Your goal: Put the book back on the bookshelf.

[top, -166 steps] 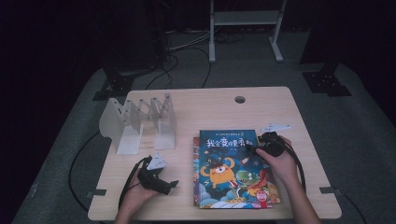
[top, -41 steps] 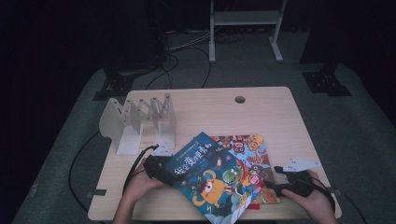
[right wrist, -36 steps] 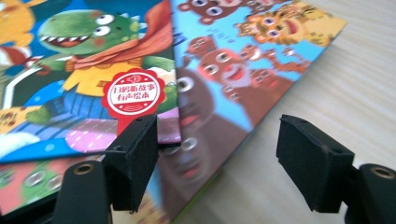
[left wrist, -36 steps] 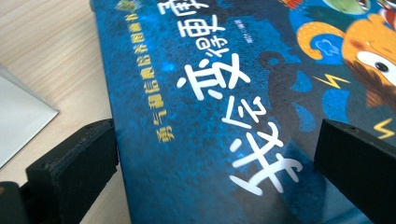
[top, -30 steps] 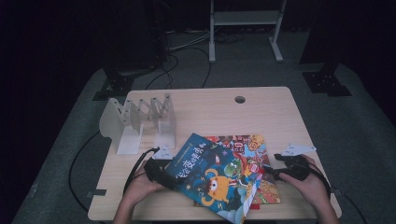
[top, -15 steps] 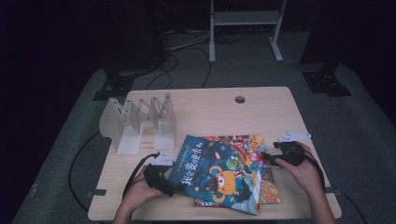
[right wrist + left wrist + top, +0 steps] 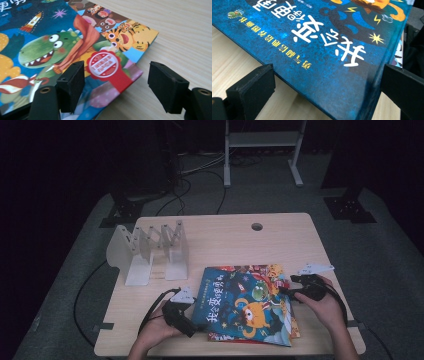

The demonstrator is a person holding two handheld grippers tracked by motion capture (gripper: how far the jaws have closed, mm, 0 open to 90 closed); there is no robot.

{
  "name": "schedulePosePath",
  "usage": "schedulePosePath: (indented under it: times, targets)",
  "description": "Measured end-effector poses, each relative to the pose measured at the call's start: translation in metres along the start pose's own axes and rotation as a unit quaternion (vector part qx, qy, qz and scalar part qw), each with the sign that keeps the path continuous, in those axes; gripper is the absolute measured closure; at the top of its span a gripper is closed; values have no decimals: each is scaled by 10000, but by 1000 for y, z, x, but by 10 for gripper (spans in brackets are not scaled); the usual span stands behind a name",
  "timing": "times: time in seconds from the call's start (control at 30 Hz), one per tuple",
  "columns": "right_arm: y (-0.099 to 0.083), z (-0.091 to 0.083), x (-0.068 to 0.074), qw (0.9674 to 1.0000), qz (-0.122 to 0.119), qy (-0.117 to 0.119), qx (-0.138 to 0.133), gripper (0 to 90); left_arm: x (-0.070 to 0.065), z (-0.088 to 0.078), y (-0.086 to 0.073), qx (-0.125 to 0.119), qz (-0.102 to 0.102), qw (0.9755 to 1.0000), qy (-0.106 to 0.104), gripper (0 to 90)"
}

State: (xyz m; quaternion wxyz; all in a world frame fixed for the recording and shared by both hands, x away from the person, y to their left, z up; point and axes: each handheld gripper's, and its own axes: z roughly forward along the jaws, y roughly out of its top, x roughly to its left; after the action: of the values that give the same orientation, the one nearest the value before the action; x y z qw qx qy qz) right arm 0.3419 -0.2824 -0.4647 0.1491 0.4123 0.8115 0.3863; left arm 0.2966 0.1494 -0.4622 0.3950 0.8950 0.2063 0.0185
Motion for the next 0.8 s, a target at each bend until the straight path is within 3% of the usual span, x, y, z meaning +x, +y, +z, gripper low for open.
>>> schedulePosePath:
  times: [0.07, 0.27, 0.47, 0.8]
  targets:
    - [-1, 0, 0, 10000, 11, 42, 4, 284, 2, -1, -1, -10, -54, 10000, -6, 0]
    - [-4, 1, 0, 9994, 162, 293, -45, 292, 13, -11, -8, -94, -245, 9993, 270, 0]
    - [-2, 2, 4, 9997, 105, 203, -21, 296, 23, -22, -15, -144, -433, 9980, 446, 0]
    - [11, 19, 33, 9992, -122, 391, 3, 295, 29, -32, -21, -169, -579, 9966, 556, 0]
